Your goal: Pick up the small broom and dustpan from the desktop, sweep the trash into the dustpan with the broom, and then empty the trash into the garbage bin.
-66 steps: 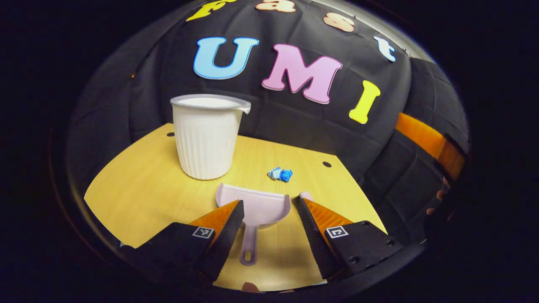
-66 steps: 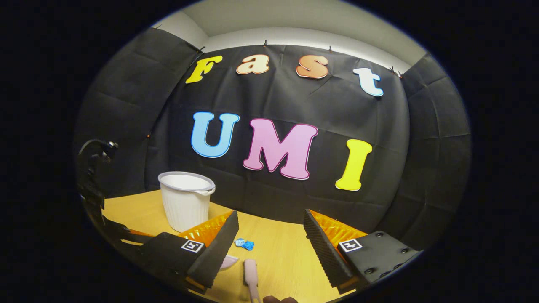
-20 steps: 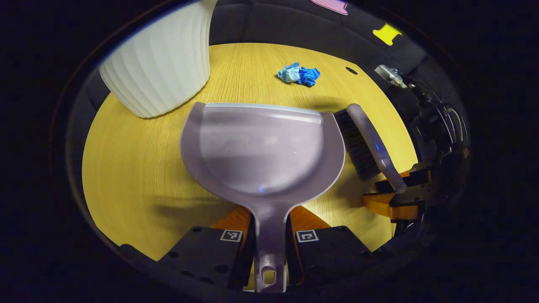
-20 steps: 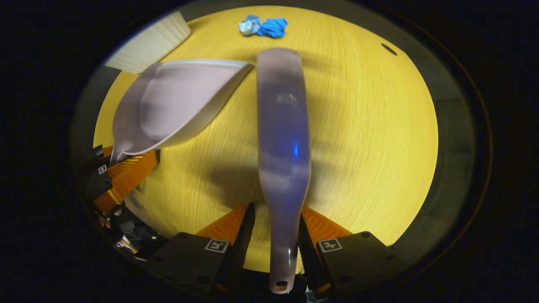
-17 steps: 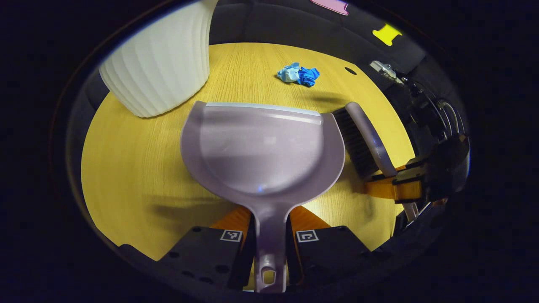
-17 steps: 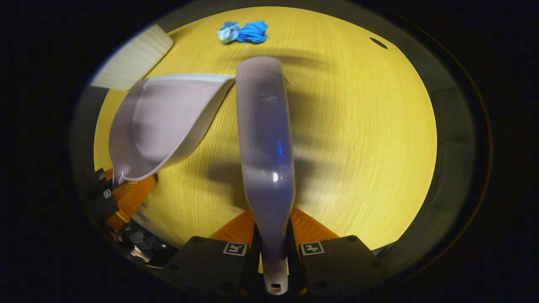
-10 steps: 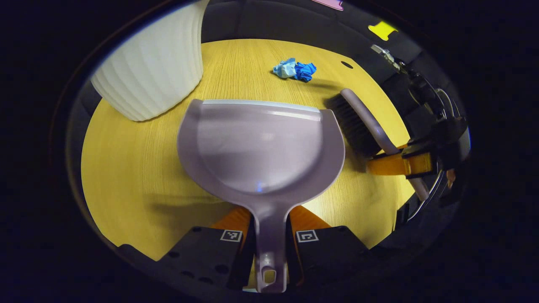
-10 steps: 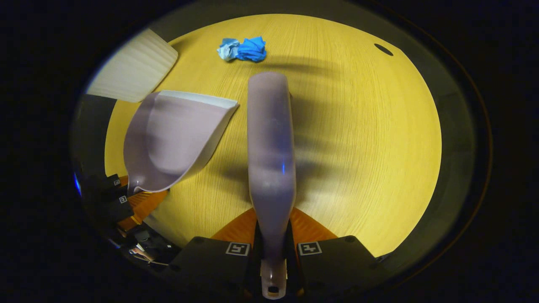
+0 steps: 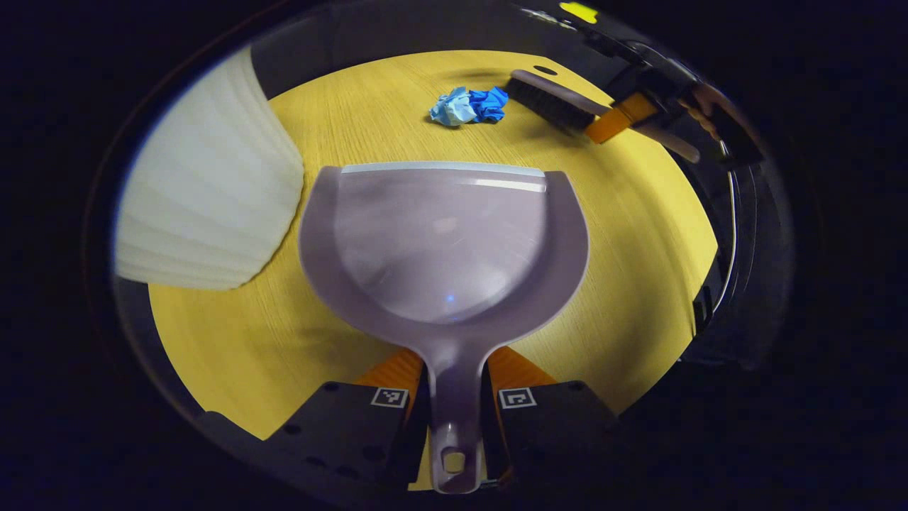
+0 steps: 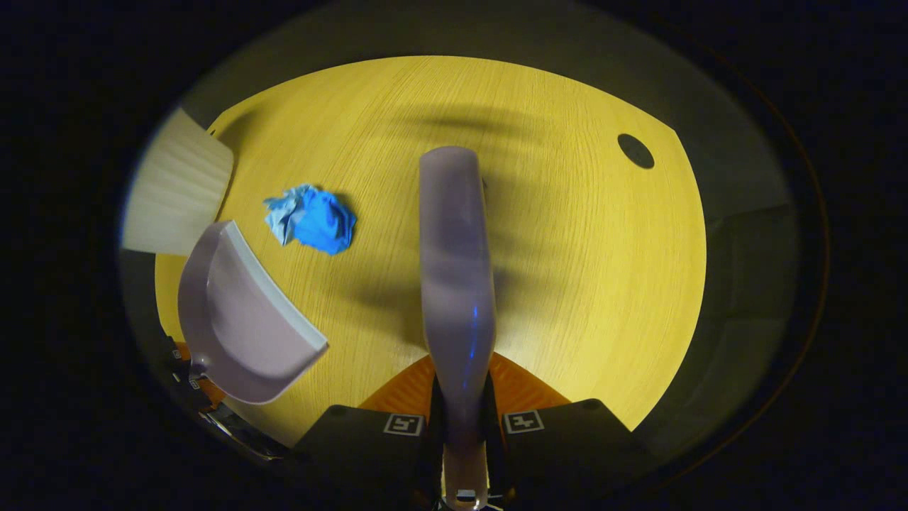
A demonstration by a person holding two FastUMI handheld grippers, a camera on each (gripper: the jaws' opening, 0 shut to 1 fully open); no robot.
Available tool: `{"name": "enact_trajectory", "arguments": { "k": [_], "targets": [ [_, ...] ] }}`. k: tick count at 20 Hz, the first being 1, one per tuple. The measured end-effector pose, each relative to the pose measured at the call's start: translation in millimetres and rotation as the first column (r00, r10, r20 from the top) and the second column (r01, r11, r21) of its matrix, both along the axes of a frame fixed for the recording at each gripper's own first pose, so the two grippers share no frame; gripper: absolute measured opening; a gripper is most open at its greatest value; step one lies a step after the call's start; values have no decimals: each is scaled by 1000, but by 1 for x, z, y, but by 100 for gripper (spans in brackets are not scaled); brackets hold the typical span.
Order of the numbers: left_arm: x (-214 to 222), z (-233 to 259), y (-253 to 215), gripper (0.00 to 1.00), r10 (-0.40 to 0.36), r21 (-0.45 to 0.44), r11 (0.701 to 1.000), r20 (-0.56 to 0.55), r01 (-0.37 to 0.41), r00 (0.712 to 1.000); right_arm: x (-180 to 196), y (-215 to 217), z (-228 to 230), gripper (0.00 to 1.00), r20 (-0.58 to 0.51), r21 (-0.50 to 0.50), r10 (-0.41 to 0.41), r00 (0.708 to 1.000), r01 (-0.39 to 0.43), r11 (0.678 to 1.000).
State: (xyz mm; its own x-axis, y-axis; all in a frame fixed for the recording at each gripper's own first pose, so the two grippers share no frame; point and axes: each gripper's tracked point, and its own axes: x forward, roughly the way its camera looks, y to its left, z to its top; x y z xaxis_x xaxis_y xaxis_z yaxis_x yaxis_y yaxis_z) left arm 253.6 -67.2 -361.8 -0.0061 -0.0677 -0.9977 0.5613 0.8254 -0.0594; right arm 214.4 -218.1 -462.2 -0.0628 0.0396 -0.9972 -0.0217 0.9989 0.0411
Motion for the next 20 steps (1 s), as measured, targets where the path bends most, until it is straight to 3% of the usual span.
{"name": "enact_trajectory", "arguments": {
  "k": [6,10,14,17,20],
  "targets": [
    [24,-2,10,30,-113,18,993,-39,114,993,23,14,-19,26,7,-1,233,972,-233,972],
    [33,-2,18,31,-189,42,981,-39,191,981,30,38,-18,26,45,5,396,917,-397,918],
    [45,-1,14,31,-231,43,972,-17,231,973,3,69,-10,26,33,94,517,855,-518,850],
    [46,-6,12,30,-224,18,975,11,224,975,-21,86,-6,27,17,204,533,846,-525,826],
    [46,-5,10,30,-217,8,976,22,216,976,-36,98,2,27,28,241,527,849,-518,821]
  ]
}}
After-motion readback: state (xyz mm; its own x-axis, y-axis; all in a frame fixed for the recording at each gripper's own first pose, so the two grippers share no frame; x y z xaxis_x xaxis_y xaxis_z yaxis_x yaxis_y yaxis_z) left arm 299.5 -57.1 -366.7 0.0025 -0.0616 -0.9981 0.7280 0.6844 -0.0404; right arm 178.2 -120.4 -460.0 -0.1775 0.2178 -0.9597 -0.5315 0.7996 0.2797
